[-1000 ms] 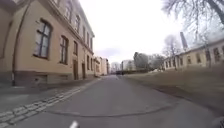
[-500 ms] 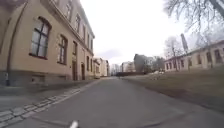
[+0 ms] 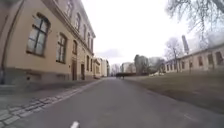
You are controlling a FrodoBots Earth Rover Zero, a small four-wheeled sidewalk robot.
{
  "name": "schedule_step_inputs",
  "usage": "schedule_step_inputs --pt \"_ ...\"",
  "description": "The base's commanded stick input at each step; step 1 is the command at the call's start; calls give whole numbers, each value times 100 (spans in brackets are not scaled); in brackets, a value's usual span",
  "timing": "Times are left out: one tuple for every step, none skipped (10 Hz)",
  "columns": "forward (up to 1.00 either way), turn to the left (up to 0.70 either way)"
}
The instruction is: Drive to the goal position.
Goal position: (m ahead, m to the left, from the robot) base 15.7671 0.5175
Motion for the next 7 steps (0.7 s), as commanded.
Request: schedule_step_inputs --pt "70 0" --pt "70 0" --pt "70 0" --pt "70 0" --pt "70 0" --pt "70 0" --pt "70 0"
